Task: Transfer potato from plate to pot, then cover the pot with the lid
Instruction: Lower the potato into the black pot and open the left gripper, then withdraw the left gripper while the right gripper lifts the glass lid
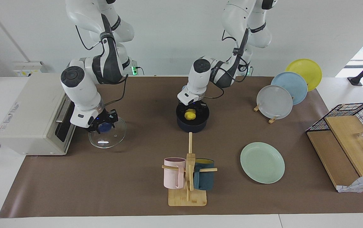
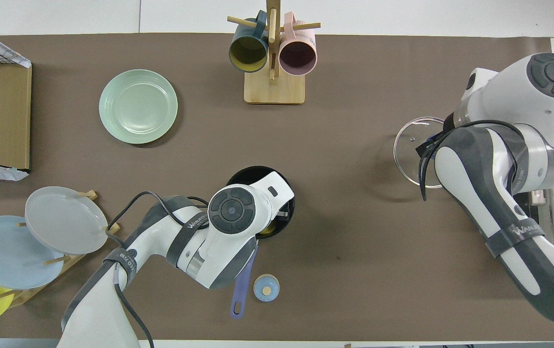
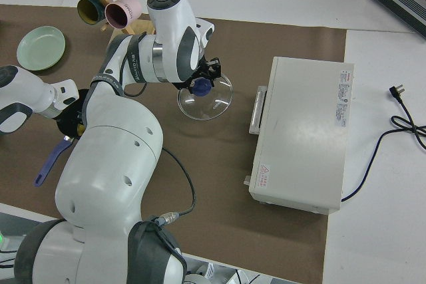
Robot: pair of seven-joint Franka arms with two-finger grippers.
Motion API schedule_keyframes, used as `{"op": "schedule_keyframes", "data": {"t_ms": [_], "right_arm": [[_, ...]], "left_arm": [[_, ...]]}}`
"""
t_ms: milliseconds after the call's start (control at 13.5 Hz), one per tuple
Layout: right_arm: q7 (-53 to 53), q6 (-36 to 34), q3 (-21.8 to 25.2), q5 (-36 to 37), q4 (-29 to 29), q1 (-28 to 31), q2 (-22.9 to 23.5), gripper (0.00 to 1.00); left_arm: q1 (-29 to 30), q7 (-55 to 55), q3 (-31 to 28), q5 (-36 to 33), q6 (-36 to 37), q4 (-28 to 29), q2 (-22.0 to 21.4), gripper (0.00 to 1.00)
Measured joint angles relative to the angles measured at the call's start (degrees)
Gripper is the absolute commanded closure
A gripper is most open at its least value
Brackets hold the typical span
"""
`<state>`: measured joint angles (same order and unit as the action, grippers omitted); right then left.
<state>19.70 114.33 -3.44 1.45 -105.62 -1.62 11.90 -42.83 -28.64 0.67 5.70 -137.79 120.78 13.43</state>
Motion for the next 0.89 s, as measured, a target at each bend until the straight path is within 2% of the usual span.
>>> {"op": "schedule_keyframes", "data": {"t_ms": [149, 446, 668, 891], "right_arm": [[-2.6, -0.7, -1.5, 0.0, 0.2, -0.1, -0.7, 1.0], [-8.4, -4.9, -3.3, -1.6, 3.7, -1.7, -1.2, 1.0], [-16.1, -6.9, -3.6, -2.2, 7.1, -6.5, -1.2, 1.0], [-25.9, -6.5, -3.8, -2.3, 7.9, -12.9, -0.8, 1.0]], "left_arm": [[0.7, 0.5, -1.0, 0.0, 6.1, -3.0, -0.7, 0.0], [6.6, 2.3, -1.8, 0.0, 25.0, -16.1, -4.5, 0.0], [12.9, 3.1, -2.0, 0.0, 31.0, -21.7, -8.4, 0.0], [21.0, 10.8, -2.3, 0.0, 34.4, -22.6, -12.5, 0.0]]}}
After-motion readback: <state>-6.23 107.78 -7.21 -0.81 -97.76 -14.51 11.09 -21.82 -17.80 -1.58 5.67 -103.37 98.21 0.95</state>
